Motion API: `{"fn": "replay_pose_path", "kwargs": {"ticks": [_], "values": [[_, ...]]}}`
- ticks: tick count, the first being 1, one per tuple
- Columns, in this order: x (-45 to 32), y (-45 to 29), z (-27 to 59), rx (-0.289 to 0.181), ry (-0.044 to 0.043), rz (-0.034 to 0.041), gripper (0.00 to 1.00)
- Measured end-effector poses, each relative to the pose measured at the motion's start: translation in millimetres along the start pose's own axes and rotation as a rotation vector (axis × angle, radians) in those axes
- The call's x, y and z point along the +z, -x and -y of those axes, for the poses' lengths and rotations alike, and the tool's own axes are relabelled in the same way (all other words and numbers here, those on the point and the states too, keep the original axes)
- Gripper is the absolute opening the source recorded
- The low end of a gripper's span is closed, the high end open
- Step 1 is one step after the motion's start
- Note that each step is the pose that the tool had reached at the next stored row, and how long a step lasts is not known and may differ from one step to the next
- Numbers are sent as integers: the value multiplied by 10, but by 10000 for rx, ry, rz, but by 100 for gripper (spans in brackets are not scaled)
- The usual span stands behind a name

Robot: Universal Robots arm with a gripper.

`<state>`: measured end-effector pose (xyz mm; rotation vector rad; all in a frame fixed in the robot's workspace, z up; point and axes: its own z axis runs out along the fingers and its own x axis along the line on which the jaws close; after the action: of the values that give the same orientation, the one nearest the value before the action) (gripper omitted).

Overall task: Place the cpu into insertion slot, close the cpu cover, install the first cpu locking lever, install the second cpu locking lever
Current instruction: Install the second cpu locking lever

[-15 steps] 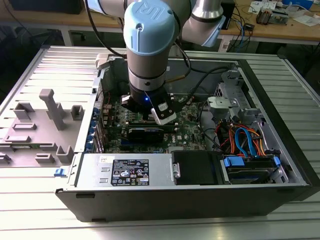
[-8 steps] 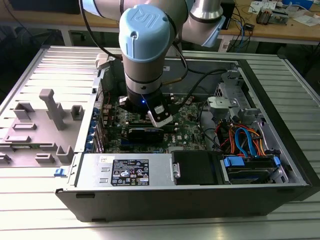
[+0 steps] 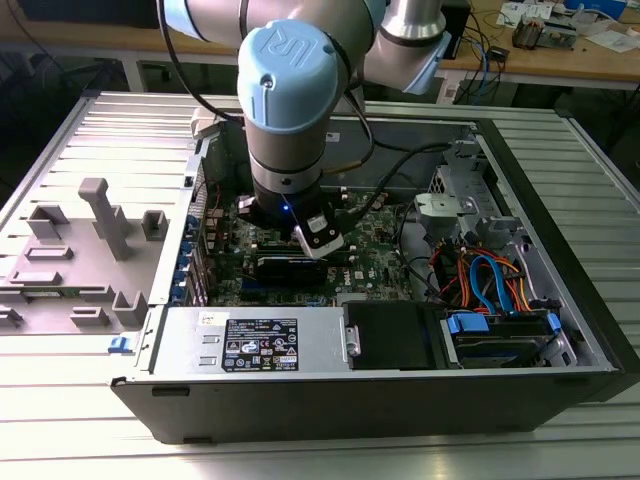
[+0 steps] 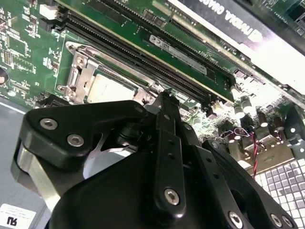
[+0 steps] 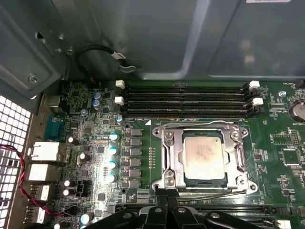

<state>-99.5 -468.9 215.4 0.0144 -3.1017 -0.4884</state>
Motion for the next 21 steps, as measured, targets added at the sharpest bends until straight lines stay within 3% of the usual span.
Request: {"fn": "replay_pose_path", "kwargs": {"ticks": [12,21], "values": [[82,-29,28,0,3,0,11],[113,-80,37,-1,67,2,11]]}}
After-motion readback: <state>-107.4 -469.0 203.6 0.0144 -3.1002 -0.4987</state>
